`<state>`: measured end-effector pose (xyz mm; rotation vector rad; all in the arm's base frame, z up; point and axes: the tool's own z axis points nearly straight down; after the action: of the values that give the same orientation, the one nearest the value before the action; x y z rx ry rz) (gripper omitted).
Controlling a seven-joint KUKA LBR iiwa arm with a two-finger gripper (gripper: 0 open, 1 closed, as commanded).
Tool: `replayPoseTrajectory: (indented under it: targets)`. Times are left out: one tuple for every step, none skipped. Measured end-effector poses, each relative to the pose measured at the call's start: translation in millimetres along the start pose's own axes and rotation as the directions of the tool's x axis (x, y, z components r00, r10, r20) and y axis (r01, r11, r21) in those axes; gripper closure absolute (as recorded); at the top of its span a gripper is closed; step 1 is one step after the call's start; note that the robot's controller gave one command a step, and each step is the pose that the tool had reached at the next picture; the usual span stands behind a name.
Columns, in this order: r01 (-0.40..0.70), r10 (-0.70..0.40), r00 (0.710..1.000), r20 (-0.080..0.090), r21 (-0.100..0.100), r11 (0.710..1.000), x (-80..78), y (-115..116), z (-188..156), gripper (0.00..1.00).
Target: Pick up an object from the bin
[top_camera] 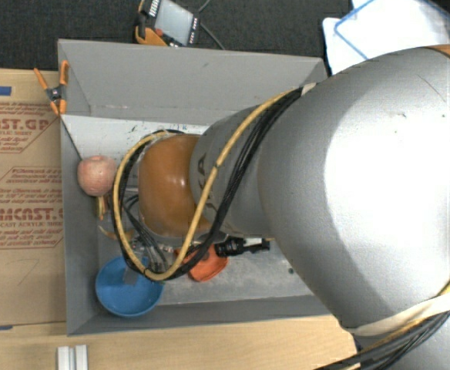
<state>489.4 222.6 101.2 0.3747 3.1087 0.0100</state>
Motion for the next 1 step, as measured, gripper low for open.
replayPoseTrajectory:
  targets:
    - [0.000, 0.000, 1.000, 0.000, 0.000, 1.000, 0.1, 0.0, -9.5, 1.00]
